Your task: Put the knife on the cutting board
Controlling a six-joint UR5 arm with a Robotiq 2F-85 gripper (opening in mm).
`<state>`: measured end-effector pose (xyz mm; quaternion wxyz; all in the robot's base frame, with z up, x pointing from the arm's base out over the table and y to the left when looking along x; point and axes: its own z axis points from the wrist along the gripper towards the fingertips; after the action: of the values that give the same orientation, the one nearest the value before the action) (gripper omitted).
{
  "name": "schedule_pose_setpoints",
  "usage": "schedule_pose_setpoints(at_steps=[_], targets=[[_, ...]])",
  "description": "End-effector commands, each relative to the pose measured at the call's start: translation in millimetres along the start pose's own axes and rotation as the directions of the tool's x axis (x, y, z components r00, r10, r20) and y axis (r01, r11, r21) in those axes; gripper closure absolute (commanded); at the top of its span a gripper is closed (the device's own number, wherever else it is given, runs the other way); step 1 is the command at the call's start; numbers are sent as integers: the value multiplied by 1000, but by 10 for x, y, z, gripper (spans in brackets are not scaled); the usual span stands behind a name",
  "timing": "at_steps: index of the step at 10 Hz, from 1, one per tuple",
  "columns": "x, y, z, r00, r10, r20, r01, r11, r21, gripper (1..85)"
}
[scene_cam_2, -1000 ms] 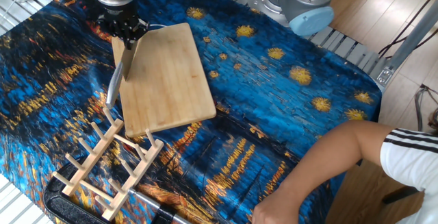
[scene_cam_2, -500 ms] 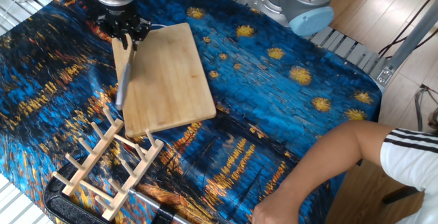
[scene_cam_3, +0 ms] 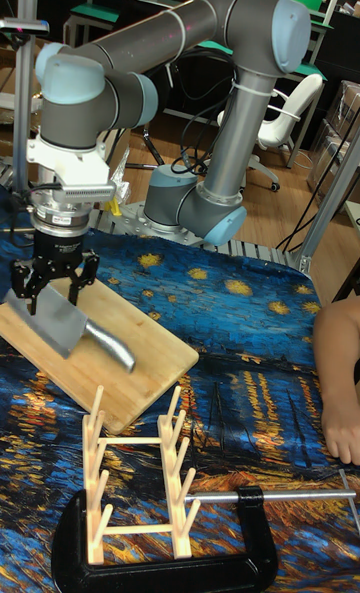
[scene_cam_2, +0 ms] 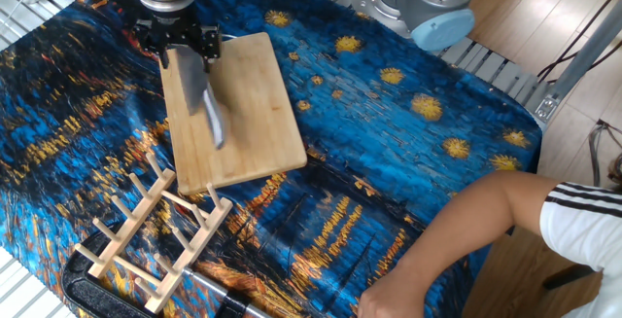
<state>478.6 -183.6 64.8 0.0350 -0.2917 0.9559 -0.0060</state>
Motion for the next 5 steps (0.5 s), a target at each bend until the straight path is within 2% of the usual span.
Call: schedule_pose_setpoints(at_steps=[1,5], targets=[[-91,42,71,1000,-2,28,2,1000,12,7],[-129,81,138,999,9,32,-10,1000,20,7]])
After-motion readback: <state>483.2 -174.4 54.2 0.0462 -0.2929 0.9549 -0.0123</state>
